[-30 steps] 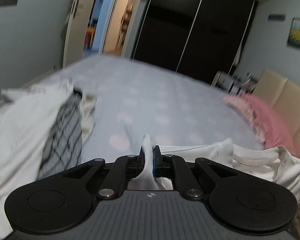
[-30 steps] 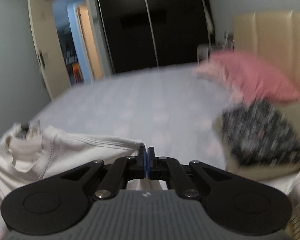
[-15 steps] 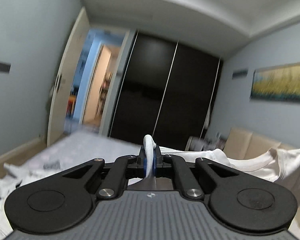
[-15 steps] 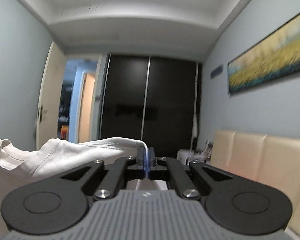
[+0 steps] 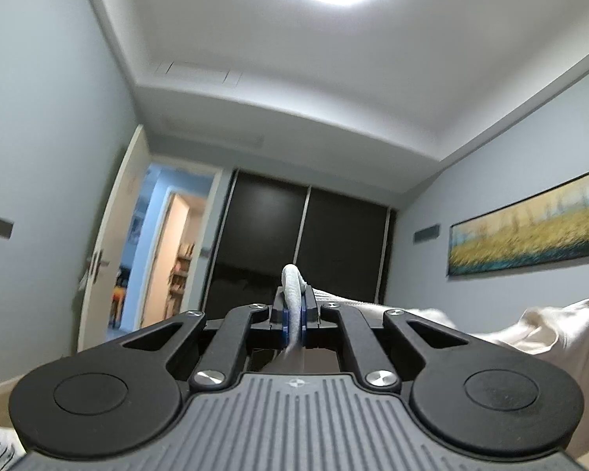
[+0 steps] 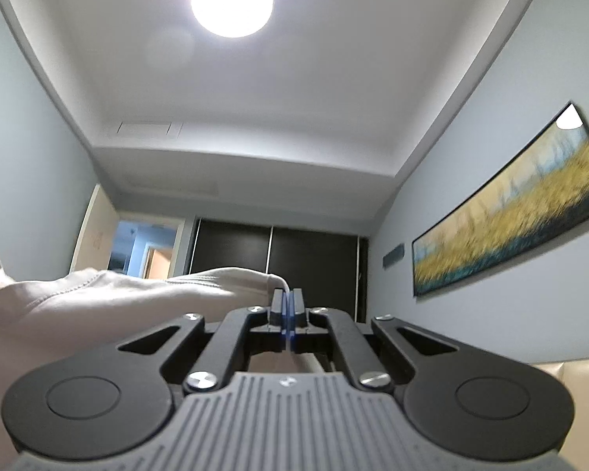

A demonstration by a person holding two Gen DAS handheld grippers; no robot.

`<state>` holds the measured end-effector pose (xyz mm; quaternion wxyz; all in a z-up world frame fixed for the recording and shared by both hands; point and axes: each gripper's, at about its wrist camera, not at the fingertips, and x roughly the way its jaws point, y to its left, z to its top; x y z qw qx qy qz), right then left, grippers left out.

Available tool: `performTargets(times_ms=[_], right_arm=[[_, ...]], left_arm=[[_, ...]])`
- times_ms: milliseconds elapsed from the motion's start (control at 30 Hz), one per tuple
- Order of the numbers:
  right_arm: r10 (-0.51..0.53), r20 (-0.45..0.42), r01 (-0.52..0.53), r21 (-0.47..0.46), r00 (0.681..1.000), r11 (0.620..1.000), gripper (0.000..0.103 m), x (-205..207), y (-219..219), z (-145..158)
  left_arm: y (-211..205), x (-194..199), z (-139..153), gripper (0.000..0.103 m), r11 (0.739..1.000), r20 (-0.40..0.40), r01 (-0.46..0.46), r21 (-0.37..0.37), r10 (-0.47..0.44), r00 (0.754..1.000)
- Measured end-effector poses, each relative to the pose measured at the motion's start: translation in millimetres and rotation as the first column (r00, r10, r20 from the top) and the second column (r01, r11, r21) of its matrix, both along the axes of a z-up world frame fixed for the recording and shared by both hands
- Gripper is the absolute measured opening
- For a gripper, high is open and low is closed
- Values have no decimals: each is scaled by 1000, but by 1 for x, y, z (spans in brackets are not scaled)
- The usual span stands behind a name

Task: Fold clothes
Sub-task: 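Lift the T-shirt high with both grippers and shake it out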

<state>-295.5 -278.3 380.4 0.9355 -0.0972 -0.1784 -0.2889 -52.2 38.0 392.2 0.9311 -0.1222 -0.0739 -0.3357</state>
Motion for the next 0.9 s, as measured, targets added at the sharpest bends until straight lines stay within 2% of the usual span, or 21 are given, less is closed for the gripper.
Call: performTargets(times_ms=[67, 167, 267, 400, 533, 667, 800, 900], right_arm=[[-7, 20, 7, -3, 1000, 1000, 1, -10, 4, 5], [-9, 8, 9, 16, 1000, 1000, 1, -2, -5, 5], [-9, -14, 10, 47, 1000, 999, 1, 11, -16, 1], [-4, -102, 16, 116, 995, 993, 1, 60, -44, -29], [5, -222, 38, 190, 975, 981, 1, 123, -73, -72], [11, -352, 77, 235, 936, 969, 1, 195, -97, -125], [0, -458, 115, 225, 889, 968, 1, 268, -117, -176], [4, -529, 147, 243, 848, 959, 1, 324, -149, -214]], left_arm=[[-2, -5, 8, 4, 1000, 20, 15, 1, -15, 1000], [-19, 7, 11, 4, 999, 14, 18, 32, -19, 1000], [-37, 30, 2, 4, 997, -38, 21, 74, -19, 999], [-61, 74, -25, 4, 989, -140, 13, 150, 8, 990], [-103, 139, -75, 4, 970, -260, 5, 244, 60, 964], [-144, 207, -134, 4, 949, -366, -4, 314, 125, 922], [-182, 266, -187, 4, 915, -412, -11, 403, 192, 891], [-214, 315, -228, 4, 888, -450, 4, 460, 230, 863]])
